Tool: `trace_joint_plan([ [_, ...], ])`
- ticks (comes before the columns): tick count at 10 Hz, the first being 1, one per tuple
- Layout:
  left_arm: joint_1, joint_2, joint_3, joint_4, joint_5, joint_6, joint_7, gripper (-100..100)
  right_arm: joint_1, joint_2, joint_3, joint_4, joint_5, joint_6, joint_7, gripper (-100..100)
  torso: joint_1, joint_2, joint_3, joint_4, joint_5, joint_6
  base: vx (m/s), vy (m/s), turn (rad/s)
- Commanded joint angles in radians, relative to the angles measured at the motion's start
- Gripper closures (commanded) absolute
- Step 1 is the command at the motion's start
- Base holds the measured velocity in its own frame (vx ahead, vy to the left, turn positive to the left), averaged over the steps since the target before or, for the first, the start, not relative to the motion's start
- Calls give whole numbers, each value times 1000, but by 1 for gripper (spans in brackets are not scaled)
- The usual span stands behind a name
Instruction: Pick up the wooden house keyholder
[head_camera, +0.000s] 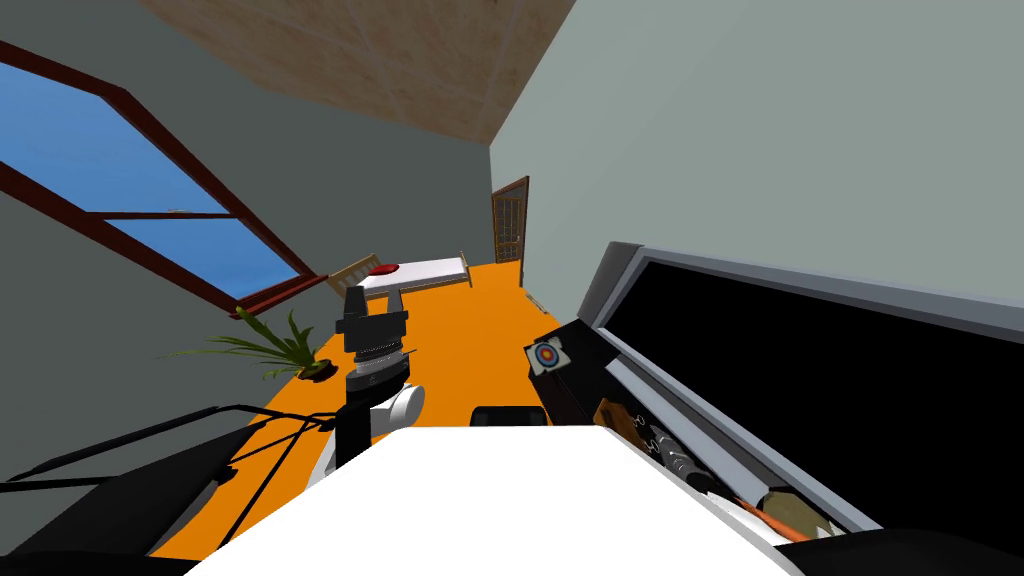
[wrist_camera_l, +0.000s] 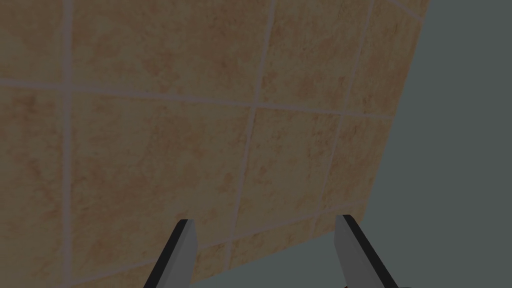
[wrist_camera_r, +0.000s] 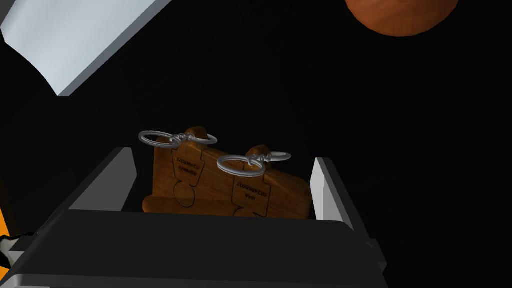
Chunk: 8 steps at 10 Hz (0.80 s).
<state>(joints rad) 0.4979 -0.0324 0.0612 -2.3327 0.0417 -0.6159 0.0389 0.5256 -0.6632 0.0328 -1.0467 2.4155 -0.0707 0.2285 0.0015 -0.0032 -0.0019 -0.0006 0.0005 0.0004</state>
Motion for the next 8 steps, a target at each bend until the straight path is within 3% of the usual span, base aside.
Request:
trace_joint_plan([
  [1,0,0,0,0,0,0,0,0,4,10,-8,12,40,-8,5,-100,0,0,0,0,0,0,42,21,46],
  [3,0,0,0,0,0,0,0,0,2,17,0,39,73,-10,6,-100,1,1,0,0,0,0,44,27,60],
  [4,0,0,0,0,0,0,0,0,3,26,-17,24,74,-18,11,-100,1,1,0,0,0,0,17,9,10],
  [5,0,0,0,0,0,0,0,0,3,27,-16,26,76,-18,12,0,0,2,1,0,0,0,0,0,0],
  [6,0,0,0,0,0,0,0,0,-8,52,-13,54,84,5,25,-100,-1,3,2,1,0,0,37,-46,-18],
  [8,0,0,0,0,0,0,0,0,-23,89,-8,97,95,40,46,-100,-5,0,0,0,-1,0,69,-92,-12],
])
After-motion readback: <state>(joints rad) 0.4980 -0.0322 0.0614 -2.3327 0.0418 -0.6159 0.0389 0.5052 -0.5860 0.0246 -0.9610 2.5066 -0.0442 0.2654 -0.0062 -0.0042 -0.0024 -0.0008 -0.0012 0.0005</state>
